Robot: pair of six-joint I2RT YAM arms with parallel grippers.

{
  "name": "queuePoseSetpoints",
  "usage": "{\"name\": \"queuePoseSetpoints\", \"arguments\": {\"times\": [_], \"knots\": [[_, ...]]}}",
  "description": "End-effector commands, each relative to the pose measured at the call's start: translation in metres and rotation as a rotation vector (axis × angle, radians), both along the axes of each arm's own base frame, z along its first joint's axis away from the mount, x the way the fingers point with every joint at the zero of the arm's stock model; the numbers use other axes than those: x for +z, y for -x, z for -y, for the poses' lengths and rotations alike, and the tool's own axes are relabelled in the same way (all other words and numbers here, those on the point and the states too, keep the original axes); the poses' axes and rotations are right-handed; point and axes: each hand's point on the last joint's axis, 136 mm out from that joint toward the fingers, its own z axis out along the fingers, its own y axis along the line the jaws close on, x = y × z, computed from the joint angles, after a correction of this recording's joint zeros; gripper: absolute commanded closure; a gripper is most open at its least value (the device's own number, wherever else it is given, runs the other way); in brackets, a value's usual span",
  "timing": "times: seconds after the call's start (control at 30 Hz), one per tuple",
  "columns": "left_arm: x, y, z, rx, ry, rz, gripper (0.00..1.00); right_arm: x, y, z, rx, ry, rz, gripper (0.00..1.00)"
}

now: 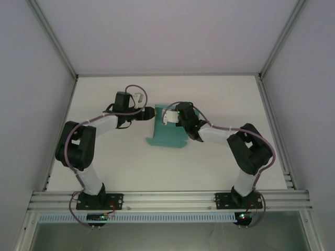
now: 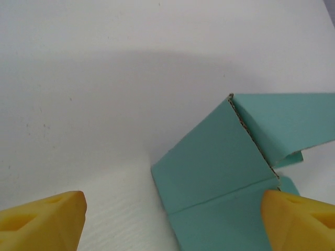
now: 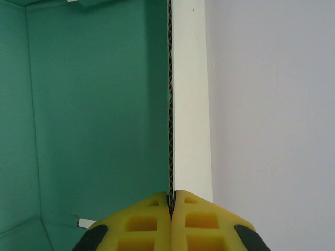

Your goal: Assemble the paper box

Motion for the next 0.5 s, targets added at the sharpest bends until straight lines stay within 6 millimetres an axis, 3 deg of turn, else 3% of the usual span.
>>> {"name": "queuePoseSetpoints", "arguments": {"times": [0.0, 0.1, 0.2, 0.37, 0.47], "knots": [[0.024, -0.018, 0.007, 0.021, 0.047, 0.046, 0.13, -0.018, 0.001, 0.000, -0.016, 0.020, -0.062, 1.00], [0.027, -0.022, -0.001, 0.057, 0.025, 0.044, 0.12, -0.017, -0.001, 0.003, -0.038, 0.004, -0.075, 1.00], [0.011, -0.017, -0.022, 0.142, -0.056, -0.011, 0.09, -0.012, -0.004, 0.008, -0.069, -0.027, -0.087, 1.00], [-0.011, 0.005, -0.070, 0.289, -0.108, -0.085, 0.04, -0.013, -0.010, 0.020, -0.132, -0.025, -0.090, 1.00], [-0.010, 0.015, -0.077, 0.286, -0.083, -0.077, 0.02, -0.019, -0.011, 0.024, -0.152, -0.035, -0.122, 1.00]]}}
